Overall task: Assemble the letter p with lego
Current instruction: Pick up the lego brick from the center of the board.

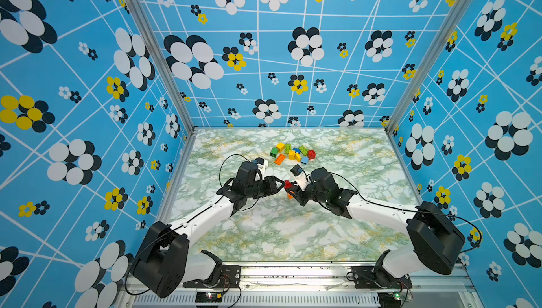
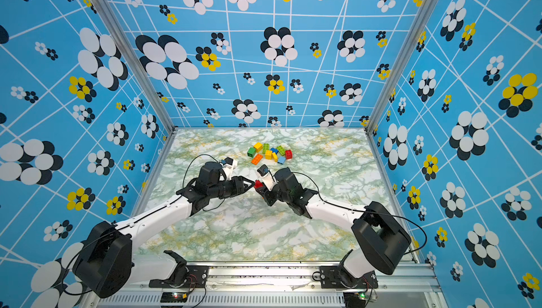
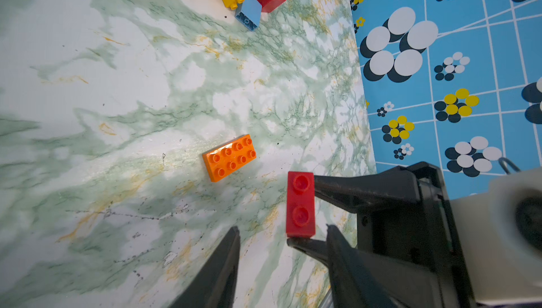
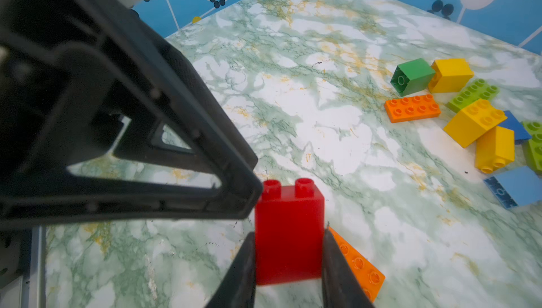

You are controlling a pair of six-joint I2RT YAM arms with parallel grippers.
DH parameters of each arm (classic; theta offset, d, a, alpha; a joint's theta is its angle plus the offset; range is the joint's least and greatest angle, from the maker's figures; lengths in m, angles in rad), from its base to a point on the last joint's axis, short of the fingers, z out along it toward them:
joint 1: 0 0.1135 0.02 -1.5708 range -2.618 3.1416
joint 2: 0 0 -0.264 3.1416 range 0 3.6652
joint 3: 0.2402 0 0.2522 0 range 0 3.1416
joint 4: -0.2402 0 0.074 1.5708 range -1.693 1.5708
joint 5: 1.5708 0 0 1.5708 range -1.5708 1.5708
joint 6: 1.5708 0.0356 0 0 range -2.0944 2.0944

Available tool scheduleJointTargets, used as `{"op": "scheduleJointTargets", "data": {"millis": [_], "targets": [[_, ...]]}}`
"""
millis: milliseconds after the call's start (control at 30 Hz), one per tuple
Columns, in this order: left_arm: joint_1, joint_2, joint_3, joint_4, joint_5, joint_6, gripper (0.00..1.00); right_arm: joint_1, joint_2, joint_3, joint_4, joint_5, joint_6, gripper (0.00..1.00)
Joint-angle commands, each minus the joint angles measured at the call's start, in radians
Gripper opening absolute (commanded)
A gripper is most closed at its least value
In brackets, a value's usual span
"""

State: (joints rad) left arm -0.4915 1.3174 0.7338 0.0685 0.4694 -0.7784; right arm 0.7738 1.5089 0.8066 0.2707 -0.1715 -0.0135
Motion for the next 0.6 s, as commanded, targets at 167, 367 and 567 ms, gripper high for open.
{"op": "scheduleJointTargets", "data": {"millis": [167,367,567], "targets": [[-0.011,0.025,0.006,0.040,0.040,-0.030,0.45,0.031,0.010,-0.009,0.035,-0.007,-0.006,0.27],[-0.013,0.043,0.015,0.025,0.030,-0.025,0.34,0.039,0.012,-0.003,0.036,0.000,-0.014,0.27],[-0.014,0.054,0.019,0.030,0.028,-0.028,0.22,0.047,0.023,0.007,0.032,0.006,-0.017,0.27]]}}
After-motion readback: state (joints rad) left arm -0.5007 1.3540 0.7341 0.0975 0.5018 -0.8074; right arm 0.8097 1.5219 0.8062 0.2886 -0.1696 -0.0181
